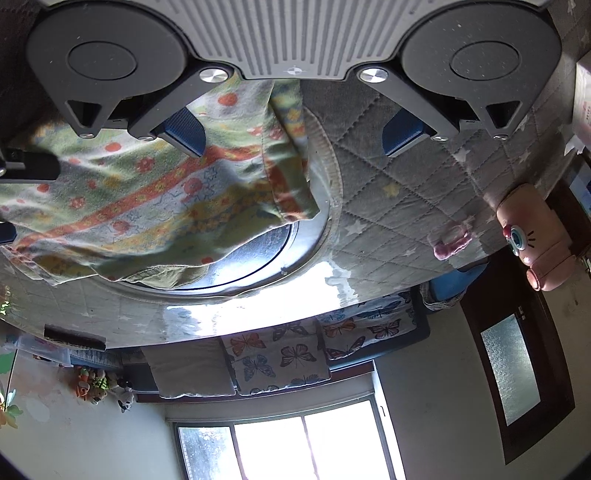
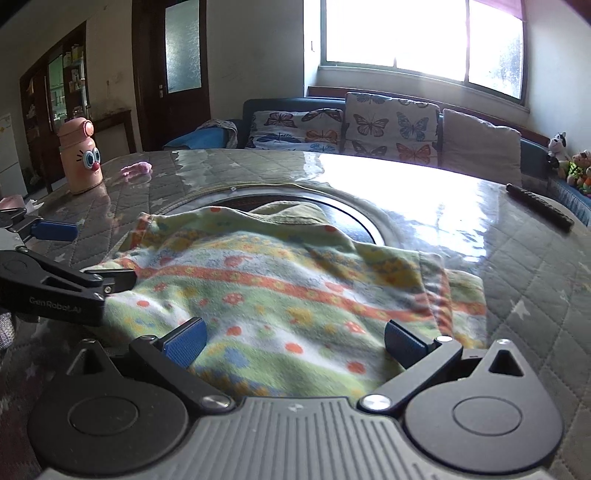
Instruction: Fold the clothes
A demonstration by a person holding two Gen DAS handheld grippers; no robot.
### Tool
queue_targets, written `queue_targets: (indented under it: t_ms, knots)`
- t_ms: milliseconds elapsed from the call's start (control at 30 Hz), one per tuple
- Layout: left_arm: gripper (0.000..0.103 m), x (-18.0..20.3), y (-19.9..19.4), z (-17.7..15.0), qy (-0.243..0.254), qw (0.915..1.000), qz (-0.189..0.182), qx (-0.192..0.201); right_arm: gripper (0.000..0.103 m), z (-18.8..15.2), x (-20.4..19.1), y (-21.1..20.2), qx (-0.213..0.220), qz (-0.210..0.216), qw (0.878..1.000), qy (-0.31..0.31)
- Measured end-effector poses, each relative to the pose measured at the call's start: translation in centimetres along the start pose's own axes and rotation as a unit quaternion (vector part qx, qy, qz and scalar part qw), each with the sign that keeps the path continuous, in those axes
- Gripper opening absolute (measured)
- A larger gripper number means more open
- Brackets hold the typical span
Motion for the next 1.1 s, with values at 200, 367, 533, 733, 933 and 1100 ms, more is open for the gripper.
queue_targets:
  t_ms: [200, 367, 533, 733, 933, 1100]
  knots:
    - [0.103, -0.5, -0.4, -0.4, -0.006, 1.0, 0.004, 0.004, 0.103, -1.0, 1.1, -1.0, -0.003, -0.021, 1.0, -0.005]
    - [0.103, -0.8, -0.3, -0.8, -0.014, 0.9999, 0.0, 0.004, 0.103, -2.1, 2.7, -1.7, -0.009, -0.035, 0.999, 0.005]
    - [0.103, -0.8, -0.5, -0.9, -0.014, 0.9999, 0.0, 0.008, 0.103, -3.1, 4.4, -2.3, -0.018, -0.038, 0.999, 0.025]
    - [0.103, -1.2, -1.7, -0.8, -0.018, 0.9997, 0.007, 0.017, 0.103, -3.5, 5.8, -3.3, -0.021, -0.047, 0.998, 0.039]
    - [0.103, -1.3, -2.9, -1.1, -0.022, 0.9995, 0.001, 0.023, 0.103, -2.6, 6.7, -4.2, 0.003, -0.078, 0.996, 0.045]
    - [0.103, -0.8, -2.6, -1.9, -0.007, 0.9998, 0.003, 0.017, 0.103, -3.7, 8.5, -3.4, -0.021, -0.112, 0.992, 0.06]
Point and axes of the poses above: each gripper's, at about its wrist camera, not at the fingertips, and y roughly the way its jaws point, x to its right, z to its top, the point moved 5 cm from there along y, roughly the way its jaws point, and after that the axes turned 9 degrees about -x, right-handed, at the moved point
